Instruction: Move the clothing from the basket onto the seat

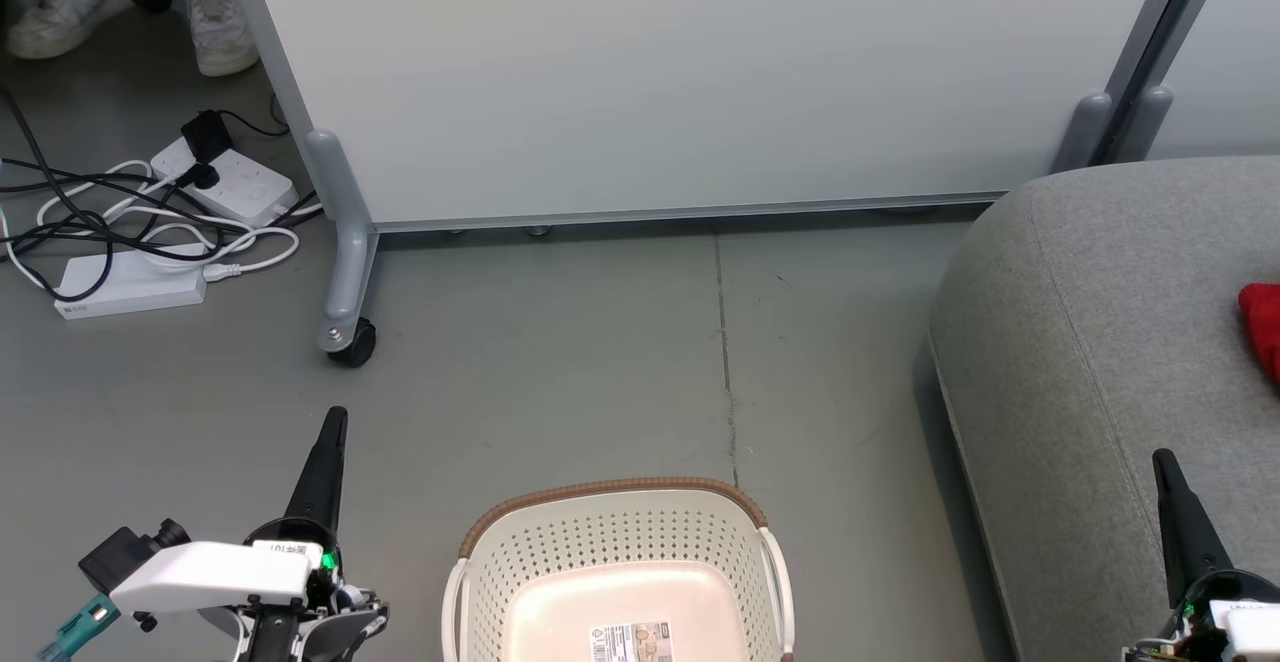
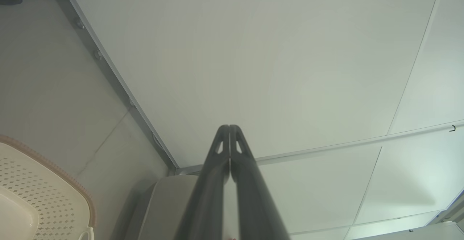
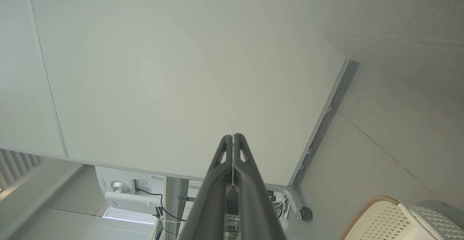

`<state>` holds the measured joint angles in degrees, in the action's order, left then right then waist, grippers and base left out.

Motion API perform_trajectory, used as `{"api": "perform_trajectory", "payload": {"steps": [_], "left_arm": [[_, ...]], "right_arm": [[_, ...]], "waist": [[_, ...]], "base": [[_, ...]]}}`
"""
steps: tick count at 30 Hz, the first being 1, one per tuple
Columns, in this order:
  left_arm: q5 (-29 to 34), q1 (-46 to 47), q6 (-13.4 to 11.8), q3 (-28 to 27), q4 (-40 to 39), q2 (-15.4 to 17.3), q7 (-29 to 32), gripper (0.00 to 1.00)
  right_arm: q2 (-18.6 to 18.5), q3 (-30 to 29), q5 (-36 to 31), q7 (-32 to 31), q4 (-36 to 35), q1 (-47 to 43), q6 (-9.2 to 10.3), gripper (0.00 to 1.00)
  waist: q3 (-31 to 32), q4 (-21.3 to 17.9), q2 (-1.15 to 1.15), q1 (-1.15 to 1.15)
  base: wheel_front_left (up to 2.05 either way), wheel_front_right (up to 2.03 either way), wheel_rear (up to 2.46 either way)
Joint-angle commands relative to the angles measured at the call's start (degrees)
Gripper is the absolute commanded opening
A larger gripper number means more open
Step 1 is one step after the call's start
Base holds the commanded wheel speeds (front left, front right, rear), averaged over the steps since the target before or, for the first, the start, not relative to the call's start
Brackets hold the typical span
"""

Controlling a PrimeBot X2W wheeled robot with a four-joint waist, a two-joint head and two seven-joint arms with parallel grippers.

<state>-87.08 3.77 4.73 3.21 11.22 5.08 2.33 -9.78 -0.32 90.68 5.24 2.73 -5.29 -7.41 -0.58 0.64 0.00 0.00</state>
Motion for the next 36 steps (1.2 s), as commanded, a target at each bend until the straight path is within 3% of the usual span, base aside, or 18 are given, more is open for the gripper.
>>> {"api": "perform_trajectory", "payload": {"steps": [1, 21, 36], "left_arm": [[-1.27, 0.98, 0.45, -0.41, -0.43, 0.51, 0.40, 0.00], [-8.89, 1.47, 1.30, -1.85, -0.98, 0.67, 2.56, 0.00], [-8.58, 1.44, 1.21, -2.01, -0.93, 0.47, 2.69, 0.00]], "right_arm": [[-0.67, -0.17, 1.52, -0.41, -0.58, -0.36, -0.13, 0.00], [-2.39, 0.19, 11.75, -0.56, -2.03, -1.52, -0.14, 0.00], [-2.95, 0.96, 12.22, 0.37, -2.24, -1.46, -0.14, 0.00]], "waist": [[0.04, -0.03, 0.00, 0.00], [0.61, -0.63, 0.00, 0.00], [0.62, -0.64, 0.00, 0.00]], "base": [[0.00, 0.00, 0.00], [0.00, 0.00, 0.00], [0.00, 0.00, 0.00]]}}
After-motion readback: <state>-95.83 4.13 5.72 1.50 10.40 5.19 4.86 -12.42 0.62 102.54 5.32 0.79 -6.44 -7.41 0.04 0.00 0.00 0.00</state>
